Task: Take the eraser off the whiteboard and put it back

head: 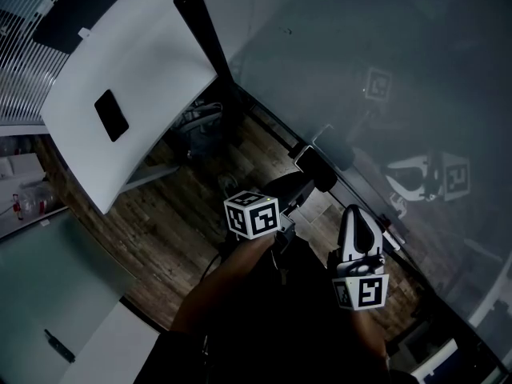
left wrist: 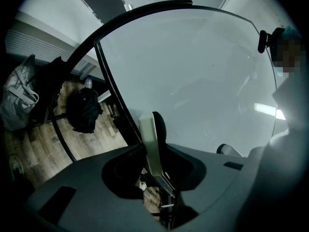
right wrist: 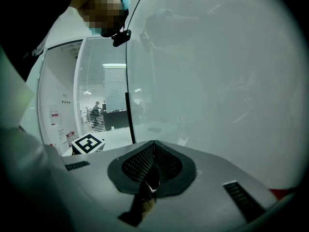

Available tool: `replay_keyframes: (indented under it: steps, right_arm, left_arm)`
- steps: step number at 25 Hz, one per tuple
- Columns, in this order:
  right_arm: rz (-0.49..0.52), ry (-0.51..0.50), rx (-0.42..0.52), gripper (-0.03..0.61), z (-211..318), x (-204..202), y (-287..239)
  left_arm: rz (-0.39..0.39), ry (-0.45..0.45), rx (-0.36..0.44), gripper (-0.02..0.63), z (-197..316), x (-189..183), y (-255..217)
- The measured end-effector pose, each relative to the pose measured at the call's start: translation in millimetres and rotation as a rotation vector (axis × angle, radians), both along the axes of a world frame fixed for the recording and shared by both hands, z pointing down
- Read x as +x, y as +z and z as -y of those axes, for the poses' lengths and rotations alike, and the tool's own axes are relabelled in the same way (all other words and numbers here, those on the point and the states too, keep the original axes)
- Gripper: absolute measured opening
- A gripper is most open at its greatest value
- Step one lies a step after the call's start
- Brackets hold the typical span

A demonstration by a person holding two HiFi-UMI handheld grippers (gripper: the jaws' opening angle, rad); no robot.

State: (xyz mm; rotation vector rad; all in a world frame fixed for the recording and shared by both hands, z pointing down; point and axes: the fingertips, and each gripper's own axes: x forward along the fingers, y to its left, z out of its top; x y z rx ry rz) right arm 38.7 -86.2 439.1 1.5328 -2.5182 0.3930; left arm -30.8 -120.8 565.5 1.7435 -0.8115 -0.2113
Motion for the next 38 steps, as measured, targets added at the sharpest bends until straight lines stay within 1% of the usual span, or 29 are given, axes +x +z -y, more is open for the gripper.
replay_keyframes:
  steps: [4,17,21,26,29,34,38]
  right_arm:
    - [0.022,0.014,0.002,0.015,2,-4,-4]
    - [0.005,0.010,0.001,0.015,2,-2,-1]
    - [0.007,0.007,0.001,0.015,4,-2,0]
    - [0.019,0.008,0.008,0.015,7,-6,-6]
    - [0.007,-0.002,0.000,0.015,4,-5,-3]
    - [0.019,0.005,0.004,0.015,6,-9,-7]
    - [0.018,0.006,0.002,0.015,5,-8,-6]
  left_arm:
    - [-0.004,0.000,-0.012,0.118,0,0,2]
    - [-0.022,0.000,-0.040,0.118,1,3,9]
    - [-0.041,-0.009,-0.046,0.120,2,4,9]
    - [-0.061,-0.013,-0.080,0.120,1,2,13]
    - [-0.074,-0.010,-0.091,0.121,1,3,14]
    - [-0.091,-0.010,-0.109,0.126,2,3,15]
    - [-0.130,-0.008,-0.127,0.130,3,5,13]
